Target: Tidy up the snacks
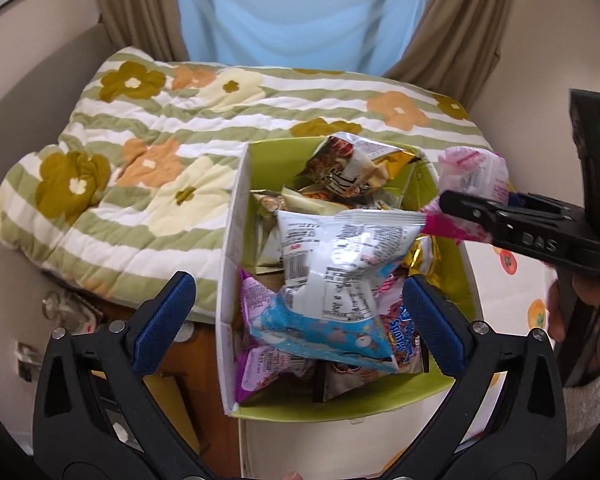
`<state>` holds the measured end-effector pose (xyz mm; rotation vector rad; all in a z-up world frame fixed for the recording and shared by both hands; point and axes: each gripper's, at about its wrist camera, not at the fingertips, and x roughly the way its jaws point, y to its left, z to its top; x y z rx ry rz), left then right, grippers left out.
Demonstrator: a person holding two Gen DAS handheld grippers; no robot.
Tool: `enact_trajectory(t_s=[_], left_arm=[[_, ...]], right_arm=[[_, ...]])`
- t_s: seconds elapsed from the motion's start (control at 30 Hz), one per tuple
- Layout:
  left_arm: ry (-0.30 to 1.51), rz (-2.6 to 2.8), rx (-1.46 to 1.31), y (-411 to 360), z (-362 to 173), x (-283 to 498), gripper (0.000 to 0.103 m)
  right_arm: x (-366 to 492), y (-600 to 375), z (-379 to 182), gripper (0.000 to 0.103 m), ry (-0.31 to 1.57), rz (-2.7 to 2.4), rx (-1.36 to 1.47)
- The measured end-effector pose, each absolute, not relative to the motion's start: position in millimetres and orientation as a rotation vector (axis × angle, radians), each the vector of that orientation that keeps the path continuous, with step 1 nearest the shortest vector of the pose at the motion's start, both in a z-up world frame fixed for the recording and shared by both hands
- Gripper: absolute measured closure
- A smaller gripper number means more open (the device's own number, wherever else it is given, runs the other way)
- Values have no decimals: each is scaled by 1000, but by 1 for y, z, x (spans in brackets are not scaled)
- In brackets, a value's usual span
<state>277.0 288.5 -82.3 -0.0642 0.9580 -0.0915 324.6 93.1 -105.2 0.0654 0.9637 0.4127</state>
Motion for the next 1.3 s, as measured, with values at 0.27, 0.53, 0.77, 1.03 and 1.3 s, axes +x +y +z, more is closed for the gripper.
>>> enact_trajectory(t_s=[0.27,0.53,0.77,1.03,1.3], left_arm=[[946,-78,-70,298,-86,265,1],[943,-92,-59,296,-91,247,1],[882,-83,-38,279,-65,215,1],[709,-84,16,229,-4,150,1],[584,-76,0,180,23,63,1]], right_arm=[[327,92,-99,1,891,347,99],[292,83,-88,1,848,295,115],[255,75,-70,1,807,297,115],[189,33,-24,1,692,278,106],[80,-20,17,1,550,163,53]])
